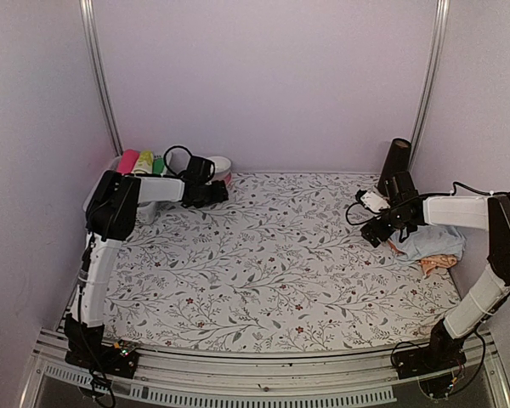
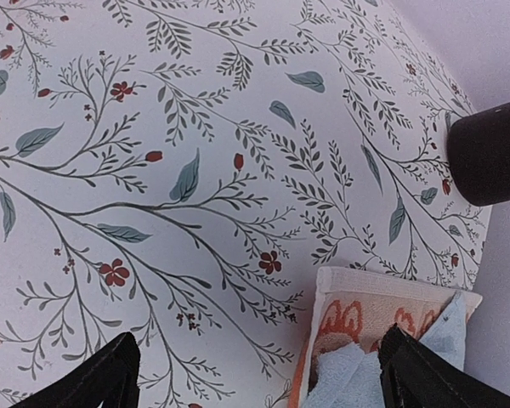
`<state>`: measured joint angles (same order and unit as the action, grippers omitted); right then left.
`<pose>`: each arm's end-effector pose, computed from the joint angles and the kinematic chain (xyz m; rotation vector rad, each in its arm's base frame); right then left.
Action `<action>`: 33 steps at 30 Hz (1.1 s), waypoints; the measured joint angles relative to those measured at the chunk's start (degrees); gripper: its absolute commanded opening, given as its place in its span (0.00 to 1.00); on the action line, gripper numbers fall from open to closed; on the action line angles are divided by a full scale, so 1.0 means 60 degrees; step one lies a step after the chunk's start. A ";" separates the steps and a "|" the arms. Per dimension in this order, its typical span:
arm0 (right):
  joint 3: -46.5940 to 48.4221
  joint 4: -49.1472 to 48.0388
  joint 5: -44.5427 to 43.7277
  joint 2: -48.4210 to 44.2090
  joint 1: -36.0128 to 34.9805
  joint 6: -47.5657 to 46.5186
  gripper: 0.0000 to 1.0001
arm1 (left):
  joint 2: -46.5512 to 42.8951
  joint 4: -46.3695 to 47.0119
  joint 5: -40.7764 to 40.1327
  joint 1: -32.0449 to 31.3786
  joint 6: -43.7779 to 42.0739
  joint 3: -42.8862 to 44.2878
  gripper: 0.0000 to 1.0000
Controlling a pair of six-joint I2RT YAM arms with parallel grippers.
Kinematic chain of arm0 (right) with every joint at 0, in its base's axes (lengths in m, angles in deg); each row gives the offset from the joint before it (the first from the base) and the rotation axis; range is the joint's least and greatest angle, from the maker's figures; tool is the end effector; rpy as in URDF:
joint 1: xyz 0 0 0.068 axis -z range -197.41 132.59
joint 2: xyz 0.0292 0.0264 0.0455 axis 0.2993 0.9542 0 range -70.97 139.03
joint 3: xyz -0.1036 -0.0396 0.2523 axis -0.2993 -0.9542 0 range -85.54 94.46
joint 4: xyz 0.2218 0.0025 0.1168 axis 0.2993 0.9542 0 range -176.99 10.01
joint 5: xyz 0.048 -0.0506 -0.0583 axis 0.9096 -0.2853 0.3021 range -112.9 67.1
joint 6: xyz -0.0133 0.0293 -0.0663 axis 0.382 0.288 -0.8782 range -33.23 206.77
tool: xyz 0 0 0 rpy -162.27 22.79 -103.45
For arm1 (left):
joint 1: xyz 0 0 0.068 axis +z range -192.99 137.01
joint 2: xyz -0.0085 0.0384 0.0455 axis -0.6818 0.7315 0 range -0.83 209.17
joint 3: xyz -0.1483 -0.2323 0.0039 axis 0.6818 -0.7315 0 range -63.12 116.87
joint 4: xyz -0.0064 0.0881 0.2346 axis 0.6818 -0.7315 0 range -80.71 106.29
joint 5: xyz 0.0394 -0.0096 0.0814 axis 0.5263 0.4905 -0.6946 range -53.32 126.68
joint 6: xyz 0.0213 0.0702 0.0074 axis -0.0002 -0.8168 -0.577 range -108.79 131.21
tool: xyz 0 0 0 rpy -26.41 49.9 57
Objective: Roll the towels
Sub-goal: Pick up the towel from the towel pile.
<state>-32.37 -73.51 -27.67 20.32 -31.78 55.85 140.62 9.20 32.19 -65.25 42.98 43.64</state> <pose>0.3217 0.0771 0.1773 -0.9218 2.3031 -0.2267 0.5163 -0.2061 0.1061 -0.2336 2.3177 -0.3920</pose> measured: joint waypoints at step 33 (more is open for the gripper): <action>-0.0820 0.1967 -0.1213 -0.1446 0.1246 -0.0783 0.91 | -0.8138 0.1297 -0.0197 -0.3537 -0.0299 -1.0025 0.97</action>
<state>-37.29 -61.71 -34.95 11.64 -24.31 51.16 91.79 16.98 31.01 -86.47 41.19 -16.51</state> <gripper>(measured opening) 0.962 0.973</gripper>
